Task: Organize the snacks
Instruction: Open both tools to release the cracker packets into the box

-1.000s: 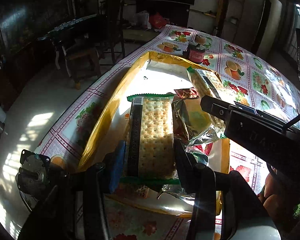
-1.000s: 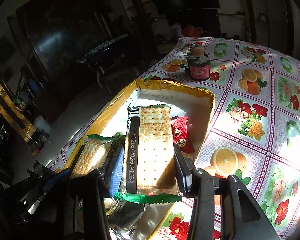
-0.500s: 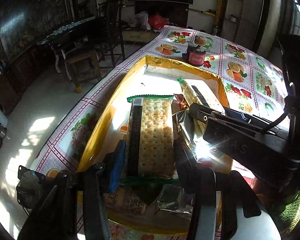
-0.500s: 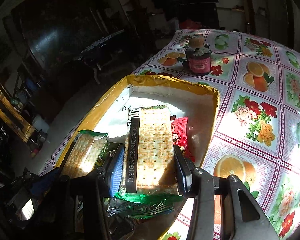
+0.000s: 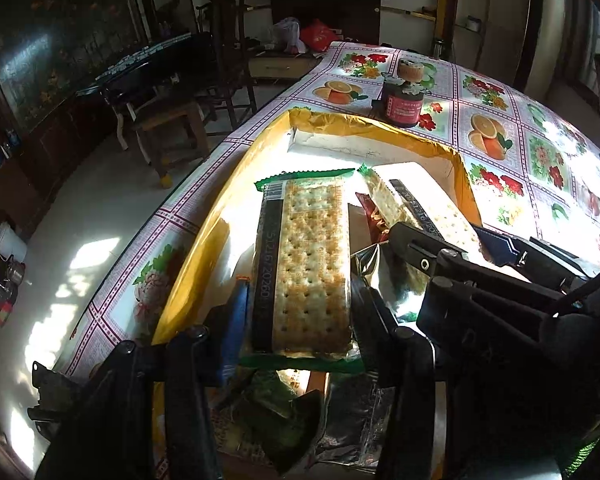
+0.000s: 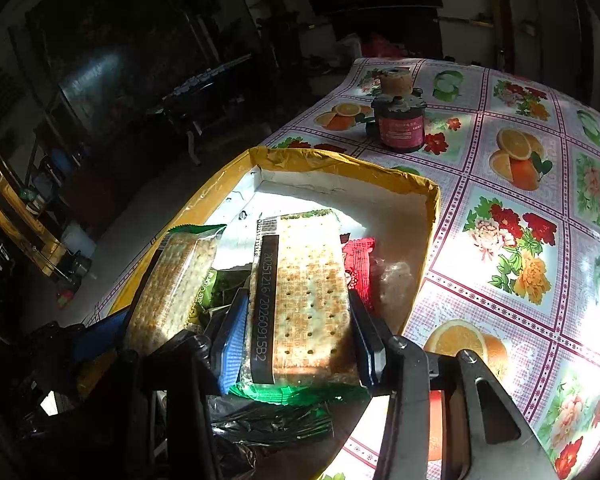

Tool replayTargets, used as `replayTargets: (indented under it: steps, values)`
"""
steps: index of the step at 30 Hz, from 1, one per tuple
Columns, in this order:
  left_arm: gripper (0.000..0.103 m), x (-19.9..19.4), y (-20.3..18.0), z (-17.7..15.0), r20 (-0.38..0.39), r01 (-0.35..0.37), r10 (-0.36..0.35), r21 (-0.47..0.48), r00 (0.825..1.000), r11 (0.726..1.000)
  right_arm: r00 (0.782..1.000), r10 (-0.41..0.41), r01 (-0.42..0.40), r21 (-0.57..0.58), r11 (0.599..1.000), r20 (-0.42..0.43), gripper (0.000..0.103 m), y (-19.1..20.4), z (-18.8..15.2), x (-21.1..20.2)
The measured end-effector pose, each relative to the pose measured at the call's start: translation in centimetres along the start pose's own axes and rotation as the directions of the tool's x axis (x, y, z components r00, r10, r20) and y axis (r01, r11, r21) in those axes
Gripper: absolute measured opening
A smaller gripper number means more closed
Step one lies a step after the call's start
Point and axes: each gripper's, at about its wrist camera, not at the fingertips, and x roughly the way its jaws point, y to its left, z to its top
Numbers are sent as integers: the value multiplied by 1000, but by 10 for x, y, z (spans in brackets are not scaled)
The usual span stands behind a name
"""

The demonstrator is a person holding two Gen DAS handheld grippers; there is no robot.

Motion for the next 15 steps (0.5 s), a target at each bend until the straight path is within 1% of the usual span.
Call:
replayTargets:
  steps: [5, 7, 8, 10, 12, 15]
  values:
    - [54, 4, 3, -2, -33, 17, -18, -19, 999, 1000, 1000, -12, 12, -13, 1000, -3, 49, 1, 0, 0]
    - [59, 4, 4, -3, -49, 21, -22, -23, 999, 1000, 1000, -11, 11, -11, 1000, -1, 52, 1, 0, -3]
    - [64, 4, 4, -3, -53, 21, -22, -25, 998, 999, 1000, -9, 9, -7, 1000, 3, 55, 0, 0, -5]
    - [70, 0, 5, -4, -49, 10, -12, -27, 999, 1000, 1000, 4, -4, 6, 1000, 9, 56, -1, 0, -10]
    - [76, -4, 7, -5, -42, 1, -2, -35, 999, 999, 1000, 17, -17, 11, 1000, 22, 61, -1, 0, -17]
    - [78, -14, 9, -7, -22, 12, -13, -43, 1000, 999, 999, 27, -28, 8, 1000, 38, 62, 1, -1, -27]
